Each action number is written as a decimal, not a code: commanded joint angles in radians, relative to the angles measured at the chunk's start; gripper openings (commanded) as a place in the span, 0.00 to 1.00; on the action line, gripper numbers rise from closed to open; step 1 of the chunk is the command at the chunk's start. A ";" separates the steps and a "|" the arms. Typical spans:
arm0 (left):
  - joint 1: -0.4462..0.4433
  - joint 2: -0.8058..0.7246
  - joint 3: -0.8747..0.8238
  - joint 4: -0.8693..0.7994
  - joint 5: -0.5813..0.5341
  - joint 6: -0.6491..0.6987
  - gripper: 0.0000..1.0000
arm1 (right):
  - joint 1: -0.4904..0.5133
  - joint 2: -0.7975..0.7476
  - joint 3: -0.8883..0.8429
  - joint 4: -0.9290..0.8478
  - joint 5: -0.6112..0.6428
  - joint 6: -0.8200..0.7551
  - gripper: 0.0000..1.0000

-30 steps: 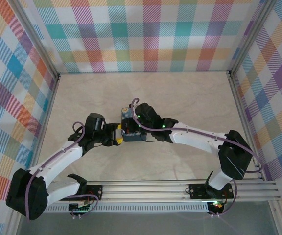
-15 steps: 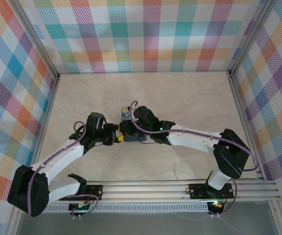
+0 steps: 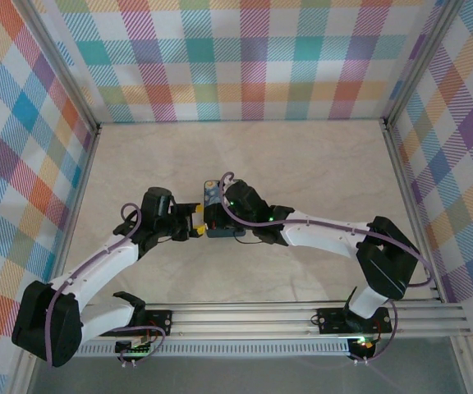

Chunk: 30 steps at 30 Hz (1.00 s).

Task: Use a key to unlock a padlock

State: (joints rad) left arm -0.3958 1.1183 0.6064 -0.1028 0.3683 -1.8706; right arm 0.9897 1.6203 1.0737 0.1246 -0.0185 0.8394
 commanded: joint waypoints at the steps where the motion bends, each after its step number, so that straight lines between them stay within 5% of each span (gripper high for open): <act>1: 0.009 0.015 0.016 0.045 0.003 -0.027 0.51 | 0.004 0.003 0.038 0.044 0.003 0.021 0.00; 8: 0.011 0.026 0.016 0.053 0.002 -0.029 0.51 | 0.004 0.014 0.043 0.066 -0.006 0.022 0.00; 20: 0.014 0.031 0.020 0.057 0.001 -0.026 0.38 | 0.003 0.003 0.011 0.074 0.017 0.016 0.00; 25: 0.014 0.010 0.020 0.007 -0.001 -0.011 0.52 | 0.004 -0.012 0.026 0.042 0.088 -0.030 0.00; 30: 0.015 0.010 0.016 0.018 -0.001 -0.020 0.57 | 0.004 -0.004 0.051 0.054 0.106 -0.051 0.00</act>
State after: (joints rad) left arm -0.3901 1.1439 0.6064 -0.0761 0.3653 -1.8919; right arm 0.9897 1.6249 1.0866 0.1421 0.0593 0.8223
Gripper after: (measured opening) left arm 0.567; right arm 0.048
